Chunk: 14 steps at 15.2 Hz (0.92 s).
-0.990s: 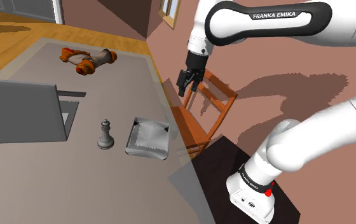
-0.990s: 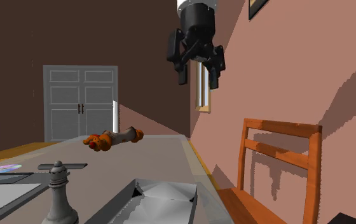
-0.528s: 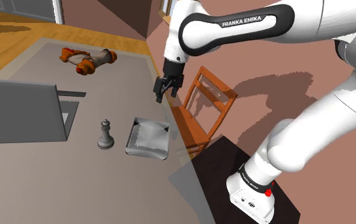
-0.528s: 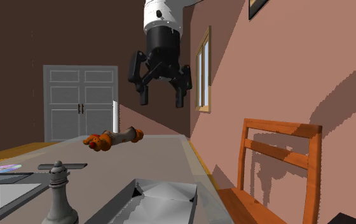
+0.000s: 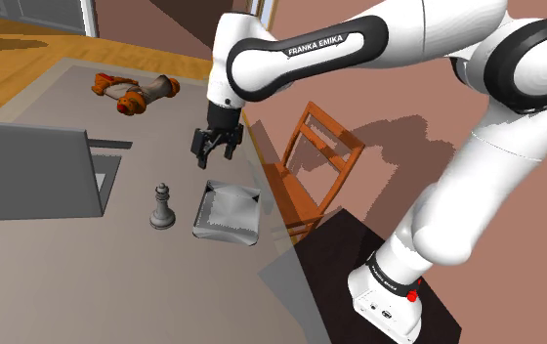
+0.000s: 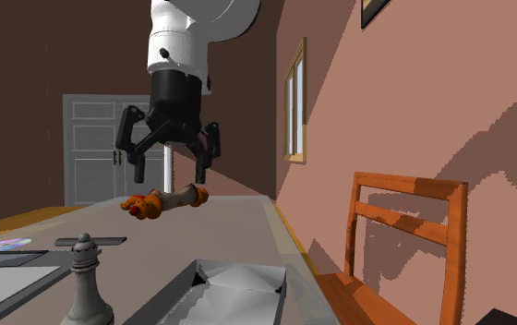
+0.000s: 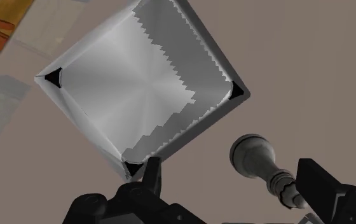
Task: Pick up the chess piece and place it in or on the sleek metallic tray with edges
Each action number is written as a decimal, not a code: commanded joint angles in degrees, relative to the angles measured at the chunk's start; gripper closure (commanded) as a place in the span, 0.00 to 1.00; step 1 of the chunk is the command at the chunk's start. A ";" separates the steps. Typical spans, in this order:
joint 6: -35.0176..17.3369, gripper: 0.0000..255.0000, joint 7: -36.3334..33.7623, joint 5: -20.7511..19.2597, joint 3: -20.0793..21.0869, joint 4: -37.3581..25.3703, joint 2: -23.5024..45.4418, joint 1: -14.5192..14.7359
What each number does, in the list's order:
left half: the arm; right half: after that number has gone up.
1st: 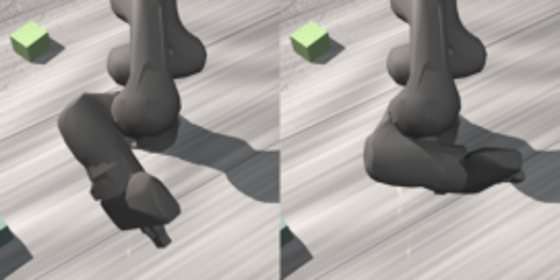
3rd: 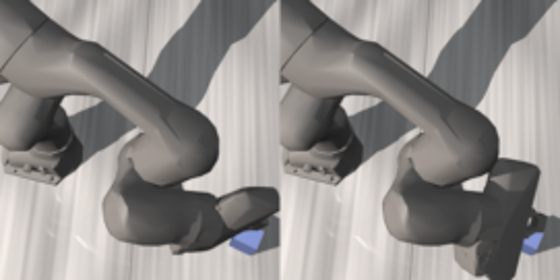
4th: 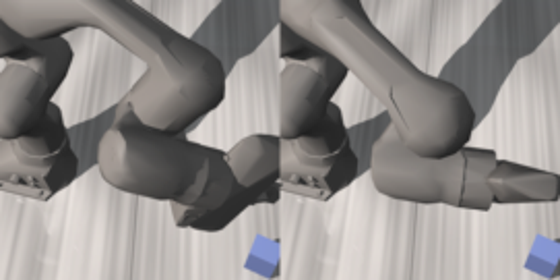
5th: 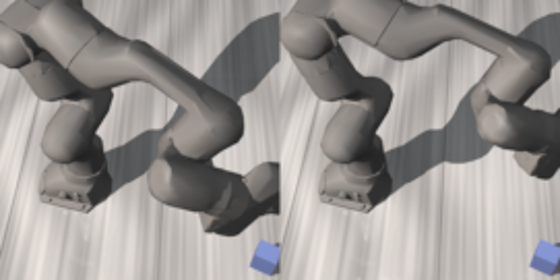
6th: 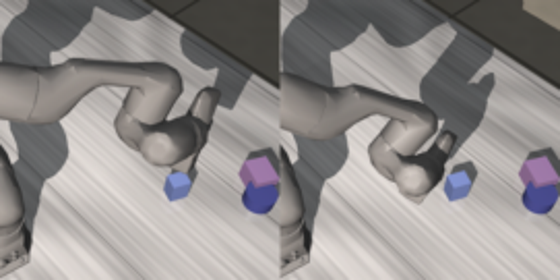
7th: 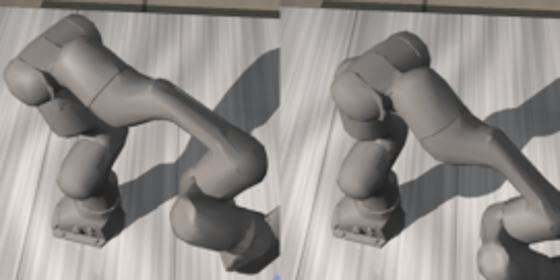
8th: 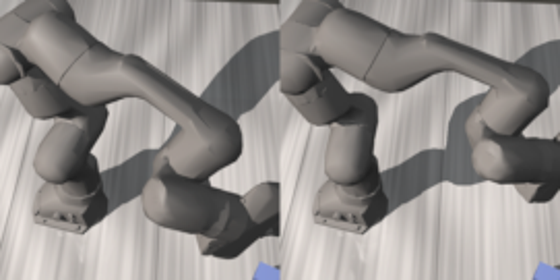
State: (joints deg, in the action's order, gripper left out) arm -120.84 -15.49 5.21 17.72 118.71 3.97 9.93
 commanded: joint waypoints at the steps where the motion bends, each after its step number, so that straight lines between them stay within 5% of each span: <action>1: -1.41 0.00 -1.34 -0.86 0.59 -2.55 3.68 0.85; 9: -3.31 0.00 -6.62 -5.59 1.33 -18.23 20.27 5.92; 14: -5.76 0.00 -7.05 -6.20 1.07 -17.90 22.39 6.56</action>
State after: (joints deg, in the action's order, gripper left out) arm -126.10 -22.45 -0.79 18.89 100.96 25.71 16.34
